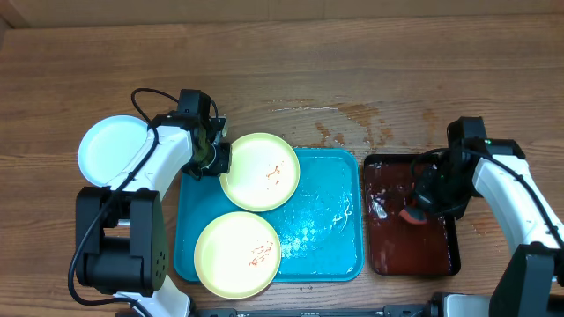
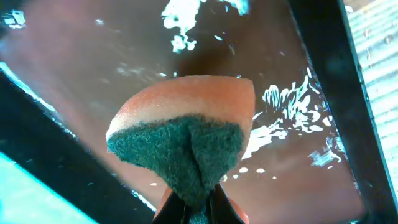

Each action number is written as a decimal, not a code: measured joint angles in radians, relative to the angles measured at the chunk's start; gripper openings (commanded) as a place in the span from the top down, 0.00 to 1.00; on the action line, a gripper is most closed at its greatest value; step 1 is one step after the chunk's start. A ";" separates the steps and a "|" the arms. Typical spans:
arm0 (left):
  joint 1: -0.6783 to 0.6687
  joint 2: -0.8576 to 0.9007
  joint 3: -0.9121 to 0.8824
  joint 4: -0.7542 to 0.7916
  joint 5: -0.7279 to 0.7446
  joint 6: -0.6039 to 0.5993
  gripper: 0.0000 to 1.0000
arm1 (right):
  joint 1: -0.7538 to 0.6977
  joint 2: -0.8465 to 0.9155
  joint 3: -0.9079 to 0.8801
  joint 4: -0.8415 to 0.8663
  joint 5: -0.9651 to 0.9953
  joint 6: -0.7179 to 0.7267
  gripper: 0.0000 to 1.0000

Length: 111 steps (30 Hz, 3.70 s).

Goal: Clean dirty plates on tray and stack at the side

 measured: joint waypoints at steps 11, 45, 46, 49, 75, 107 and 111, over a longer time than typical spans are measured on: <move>0.000 0.000 -0.001 0.003 -0.015 -0.038 0.96 | 0.000 0.018 -0.196 0.272 -0.014 0.064 0.96; -0.126 0.000 0.005 -0.056 0.000 0.061 0.96 | 0.303 -0.008 0.188 0.068 -0.063 -0.191 0.96; -0.137 0.000 0.011 -0.064 0.001 0.064 0.96 | 0.322 -0.008 0.188 0.070 -0.062 -0.198 0.96; -0.179 0.000 0.033 -0.081 0.003 0.072 0.96 | 0.381 -0.008 0.188 0.063 -0.065 -0.235 0.96; -0.314 0.011 0.042 -0.015 0.009 0.012 0.96 | 0.632 0.164 0.140 0.190 -0.016 0.031 0.96; -0.365 0.143 0.089 0.064 0.101 -0.015 0.96 | 0.683 0.283 0.140 0.233 0.061 0.071 0.96; -0.365 0.143 0.089 0.065 0.101 -0.017 0.96 | 0.694 0.293 0.146 0.243 0.077 0.074 0.96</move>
